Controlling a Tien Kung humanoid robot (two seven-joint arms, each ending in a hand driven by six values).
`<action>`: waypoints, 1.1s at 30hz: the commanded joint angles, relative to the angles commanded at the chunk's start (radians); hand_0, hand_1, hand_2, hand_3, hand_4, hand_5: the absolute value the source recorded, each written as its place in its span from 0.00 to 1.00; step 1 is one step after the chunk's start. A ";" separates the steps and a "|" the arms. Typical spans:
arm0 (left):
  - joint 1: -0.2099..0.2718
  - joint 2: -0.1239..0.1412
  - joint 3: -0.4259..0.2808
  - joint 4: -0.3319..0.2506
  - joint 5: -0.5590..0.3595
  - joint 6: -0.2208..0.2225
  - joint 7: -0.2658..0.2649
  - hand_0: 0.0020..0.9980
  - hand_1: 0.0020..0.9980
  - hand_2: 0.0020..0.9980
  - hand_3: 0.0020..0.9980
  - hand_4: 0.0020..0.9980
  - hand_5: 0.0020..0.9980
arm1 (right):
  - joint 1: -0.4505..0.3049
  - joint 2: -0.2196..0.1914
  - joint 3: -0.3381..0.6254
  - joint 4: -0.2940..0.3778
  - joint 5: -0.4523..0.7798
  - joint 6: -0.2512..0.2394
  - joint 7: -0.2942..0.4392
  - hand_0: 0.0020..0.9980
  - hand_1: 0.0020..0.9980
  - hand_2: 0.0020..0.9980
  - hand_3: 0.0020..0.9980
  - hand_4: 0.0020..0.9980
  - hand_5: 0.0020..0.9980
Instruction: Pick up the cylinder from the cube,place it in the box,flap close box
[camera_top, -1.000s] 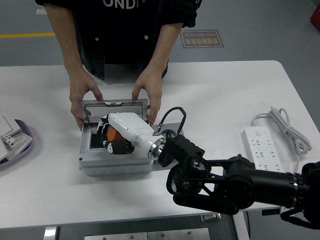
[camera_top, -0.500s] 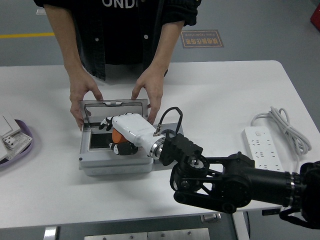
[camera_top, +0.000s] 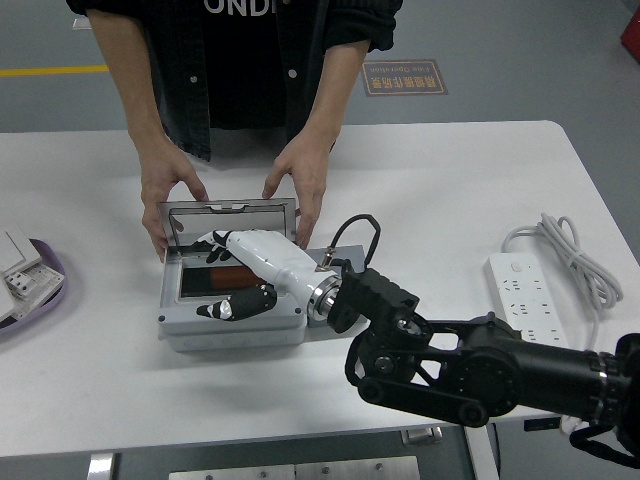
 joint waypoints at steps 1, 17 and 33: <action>0.000 0.000 -0.001 0.000 0.001 0.000 0.001 0.51 0.55 0.56 0.60 0.71 0.12 | 0.002 -0.010 0.012 0.019 0.020 -0.012 0.006 0.82 0.70 0.71 0.84 0.96 0.36; -0.010 0.011 -0.007 0.000 0.013 -0.002 0.003 0.51 0.55 0.56 0.60 0.71 0.12 | 0.188 -0.093 -0.031 -0.086 0.171 -0.055 0.024 0.77 0.66 0.66 0.75 0.87 0.34; -0.005 0.004 -0.017 0.001 0.029 -0.003 0.011 0.51 0.55 0.56 0.59 0.70 0.11 | 0.117 -0.158 -0.094 0.109 0.111 -0.061 0.003 0.75 0.66 0.66 0.76 0.83 0.33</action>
